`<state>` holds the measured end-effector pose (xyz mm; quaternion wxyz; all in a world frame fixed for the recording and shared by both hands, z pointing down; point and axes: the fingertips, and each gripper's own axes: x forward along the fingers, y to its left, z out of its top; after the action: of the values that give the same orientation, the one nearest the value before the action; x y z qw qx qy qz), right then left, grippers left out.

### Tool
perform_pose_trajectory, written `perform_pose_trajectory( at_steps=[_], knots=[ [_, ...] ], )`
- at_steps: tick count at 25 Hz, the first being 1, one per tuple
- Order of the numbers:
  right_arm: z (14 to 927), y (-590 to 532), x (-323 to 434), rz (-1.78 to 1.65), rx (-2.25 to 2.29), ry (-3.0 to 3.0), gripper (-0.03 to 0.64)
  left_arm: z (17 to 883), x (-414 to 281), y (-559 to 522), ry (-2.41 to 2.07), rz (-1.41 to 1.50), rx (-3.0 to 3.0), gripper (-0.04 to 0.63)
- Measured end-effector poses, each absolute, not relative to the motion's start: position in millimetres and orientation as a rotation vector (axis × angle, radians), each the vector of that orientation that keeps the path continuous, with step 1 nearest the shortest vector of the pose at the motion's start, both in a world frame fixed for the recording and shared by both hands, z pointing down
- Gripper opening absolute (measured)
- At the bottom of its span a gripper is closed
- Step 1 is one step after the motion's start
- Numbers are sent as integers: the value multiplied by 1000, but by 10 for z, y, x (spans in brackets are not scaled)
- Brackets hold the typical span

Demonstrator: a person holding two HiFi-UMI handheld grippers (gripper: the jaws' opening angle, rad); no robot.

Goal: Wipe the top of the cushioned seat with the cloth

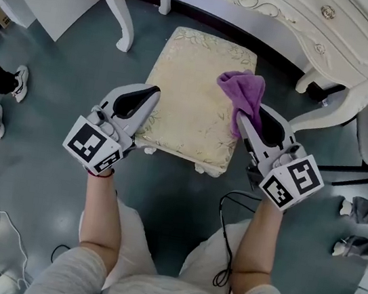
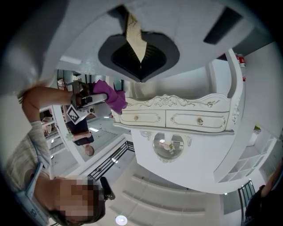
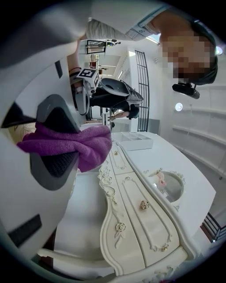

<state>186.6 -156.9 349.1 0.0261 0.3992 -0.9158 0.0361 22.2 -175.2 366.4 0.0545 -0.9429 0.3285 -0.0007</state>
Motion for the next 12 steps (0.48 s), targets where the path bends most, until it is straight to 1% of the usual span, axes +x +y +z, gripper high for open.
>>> perform_pose_trajectory(
  at_steps=[12],
  knots=[
    [3456,-1538,1914,97,1255,-2827,112,3694,269,-1739,985,-58,-2852,12]
  ],
)
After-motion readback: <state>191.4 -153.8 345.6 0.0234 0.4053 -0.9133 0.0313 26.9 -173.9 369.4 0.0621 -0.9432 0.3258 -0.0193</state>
